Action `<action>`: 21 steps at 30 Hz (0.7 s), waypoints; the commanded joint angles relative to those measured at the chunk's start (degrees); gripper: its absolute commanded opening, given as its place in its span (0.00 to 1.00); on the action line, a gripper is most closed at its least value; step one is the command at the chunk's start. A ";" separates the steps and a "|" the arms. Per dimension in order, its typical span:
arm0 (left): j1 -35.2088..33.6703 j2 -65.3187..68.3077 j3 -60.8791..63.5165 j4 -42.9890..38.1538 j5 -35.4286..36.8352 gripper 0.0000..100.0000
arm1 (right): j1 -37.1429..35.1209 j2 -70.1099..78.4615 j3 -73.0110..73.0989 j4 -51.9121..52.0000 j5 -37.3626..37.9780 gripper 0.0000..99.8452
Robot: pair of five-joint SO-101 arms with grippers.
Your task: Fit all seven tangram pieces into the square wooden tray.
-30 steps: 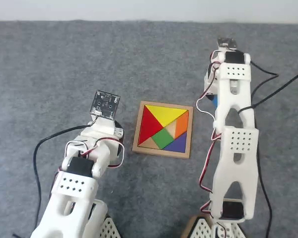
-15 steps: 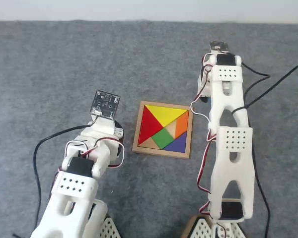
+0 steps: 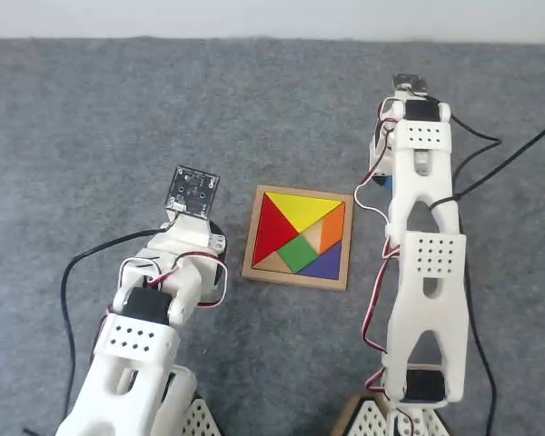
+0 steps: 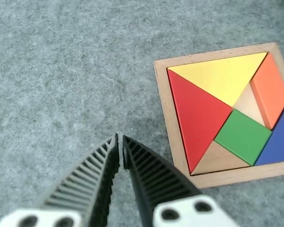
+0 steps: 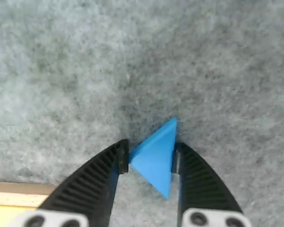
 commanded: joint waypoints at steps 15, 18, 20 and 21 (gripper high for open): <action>-0.44 -1.58 -1.27 -1.23 0.00 0.01 | -0.22 -0.31 -14.42 10.86 3.08 0.12; -0.44 -1.58 -1.27 -1.23 0.00 0.01 | -0.84 -0.40 -14.24 11.03 3.87 0.12; -0.44 -1.58 -1.27 -1.23 0.00 0.01 | -1.19 -1.45 -12.31 11.03 3.87 0.12; -0.44 -1.58 -1.27 -1.23 0.00 0.01 | -1.54 -3.03 -10.20 11.03 3.87 0.12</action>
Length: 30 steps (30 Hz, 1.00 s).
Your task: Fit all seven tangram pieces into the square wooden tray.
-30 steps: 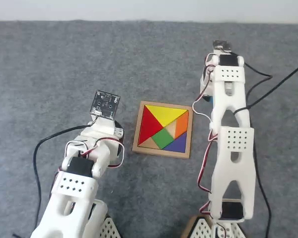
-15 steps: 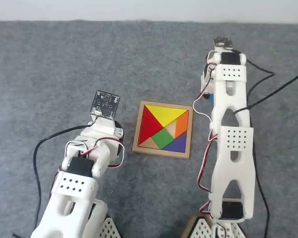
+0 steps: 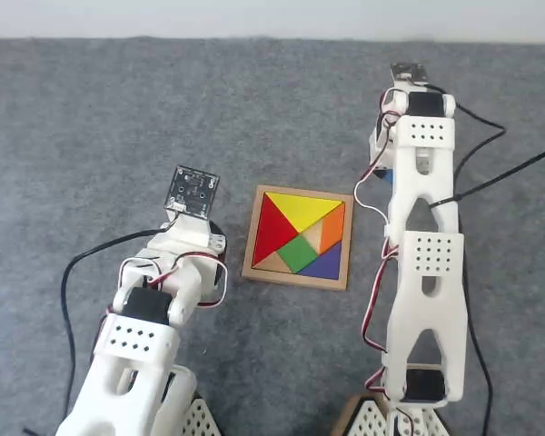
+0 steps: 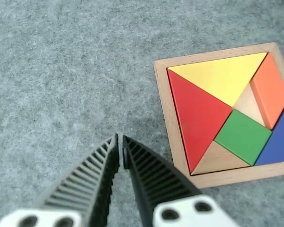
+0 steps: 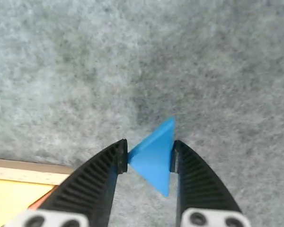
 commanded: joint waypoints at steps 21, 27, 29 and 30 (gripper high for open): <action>-0.53 -6.86 0.22 0.09 0.18 0.01 | -19.91 -35.91 60.92 -16.13 -2.81 0.12; -0.53 -27.78 8.04 4.04 0.00 0.01 | -22.55 -36.00 61.36 -16.66 -2.90 0.13; -0.53 -36.31 10.77 6.24 0.00 0.01 | -23.52 -36.26 61.36 -16.57 -2.90 0.13; -0.53 -40.53 12.00 7.38 0.00 0.01 | -23.96 -36.44 61.36 -16.57 -2.90 0.13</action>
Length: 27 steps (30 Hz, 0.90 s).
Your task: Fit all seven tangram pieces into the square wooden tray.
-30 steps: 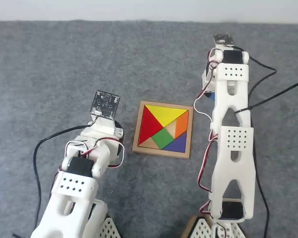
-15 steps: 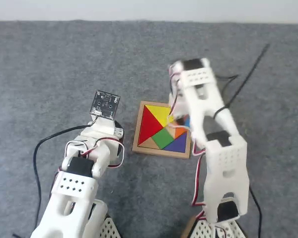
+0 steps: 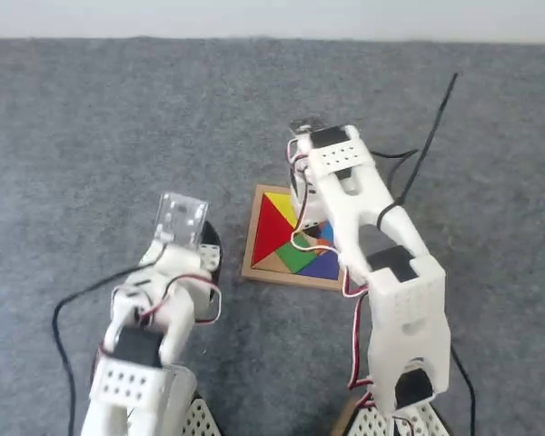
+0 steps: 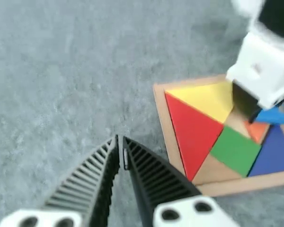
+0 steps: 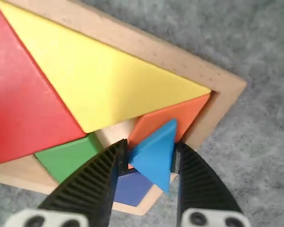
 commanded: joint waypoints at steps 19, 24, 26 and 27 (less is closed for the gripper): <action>-0.09 -21.19 4.44 4.40 -2.20 0.01 | -2.95 -11.12 -1.14 1.54 -3.52 0.13; -0.09 -21.19 4.44 4.40 -2.20 0.01 | -3.91 -10.86 -0.97 0.84 -3.69 0.13; -0.09 -21.19 4.44 4.40 -2.20 0.01 | -5.14 -9.10 -1.05 -0.40 -3.96 0.13; -0.09 -21.19 4.44 4.40 -2.20 0.01 | -5.85 -8.04 -1.05 -1.01 -4.04 0.13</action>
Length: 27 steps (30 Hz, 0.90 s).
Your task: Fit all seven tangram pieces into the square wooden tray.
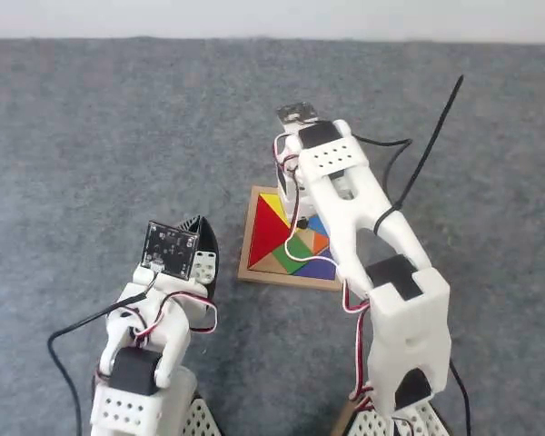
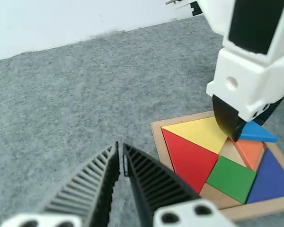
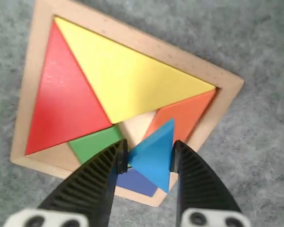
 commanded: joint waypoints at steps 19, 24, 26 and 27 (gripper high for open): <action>0.00 -0.53 -1.10 -1.32 -0.88 0.02 | -5.05 3.74 -1.49 -3.21 -0.79 0.33; 0.00 -0.53 -1.10 -1.32 -0.88 0.02 | -2.42 1.80 -3.08 -0.92 -0.62 0.27; 0.00 -0.53 -1.10 -1.32 -0.88 0.02 | -0.92 0.22 -2.81 -0.31 -0.62 0.20; -0.09 -0.53 -1.10 -1.32 -0.88 0.02 | -0.31 -0.48 -2.55 -0.31 -0.62 0.15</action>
